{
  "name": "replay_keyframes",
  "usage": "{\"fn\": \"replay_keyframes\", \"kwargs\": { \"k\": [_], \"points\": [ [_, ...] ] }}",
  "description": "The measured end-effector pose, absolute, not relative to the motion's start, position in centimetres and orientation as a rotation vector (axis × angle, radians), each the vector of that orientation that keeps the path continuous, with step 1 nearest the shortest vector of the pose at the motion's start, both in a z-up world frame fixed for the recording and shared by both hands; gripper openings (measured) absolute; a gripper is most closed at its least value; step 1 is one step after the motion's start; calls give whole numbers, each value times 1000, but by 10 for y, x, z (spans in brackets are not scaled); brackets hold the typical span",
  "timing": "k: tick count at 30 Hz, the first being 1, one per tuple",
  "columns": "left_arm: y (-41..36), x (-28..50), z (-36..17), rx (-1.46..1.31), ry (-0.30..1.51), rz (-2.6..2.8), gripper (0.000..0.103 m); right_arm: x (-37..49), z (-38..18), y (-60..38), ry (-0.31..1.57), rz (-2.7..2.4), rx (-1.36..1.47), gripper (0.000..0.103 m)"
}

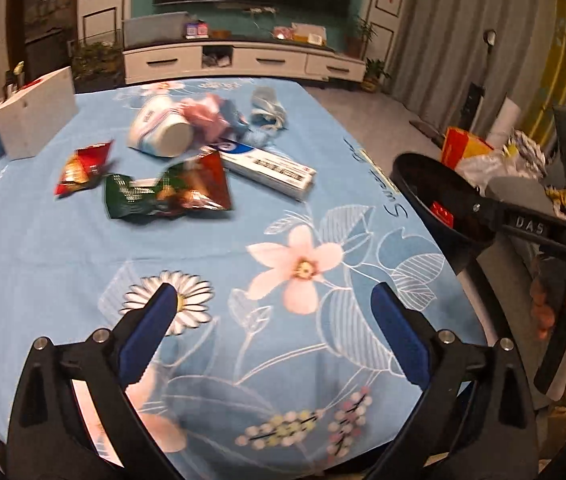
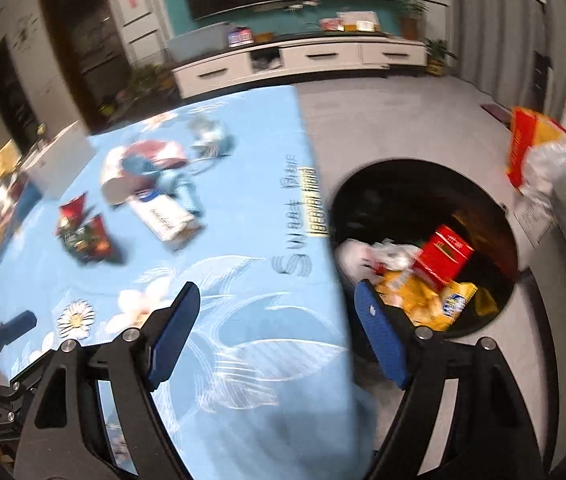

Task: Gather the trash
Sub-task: 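Move both open tools back over the remaining trash on the table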

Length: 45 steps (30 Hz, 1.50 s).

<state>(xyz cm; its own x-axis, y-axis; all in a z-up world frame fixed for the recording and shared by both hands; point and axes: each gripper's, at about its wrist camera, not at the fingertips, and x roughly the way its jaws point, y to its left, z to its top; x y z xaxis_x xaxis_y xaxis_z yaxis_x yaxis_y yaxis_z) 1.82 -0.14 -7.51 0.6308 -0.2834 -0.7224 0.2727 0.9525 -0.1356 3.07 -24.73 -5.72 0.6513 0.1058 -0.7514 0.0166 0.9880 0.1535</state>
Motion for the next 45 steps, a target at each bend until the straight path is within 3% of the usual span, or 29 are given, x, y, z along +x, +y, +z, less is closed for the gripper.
{"fn": "replay_keyframes", "kwargs": {
  "k": [19,45],
  "points": [
    [68,13,-67,-171,788,-258,97,37,-41,-163,868,150,4,79],
    [79,42,-89,-212,836,-230,97,69,-59,-144,906,191,-38,78]
  ]
}}
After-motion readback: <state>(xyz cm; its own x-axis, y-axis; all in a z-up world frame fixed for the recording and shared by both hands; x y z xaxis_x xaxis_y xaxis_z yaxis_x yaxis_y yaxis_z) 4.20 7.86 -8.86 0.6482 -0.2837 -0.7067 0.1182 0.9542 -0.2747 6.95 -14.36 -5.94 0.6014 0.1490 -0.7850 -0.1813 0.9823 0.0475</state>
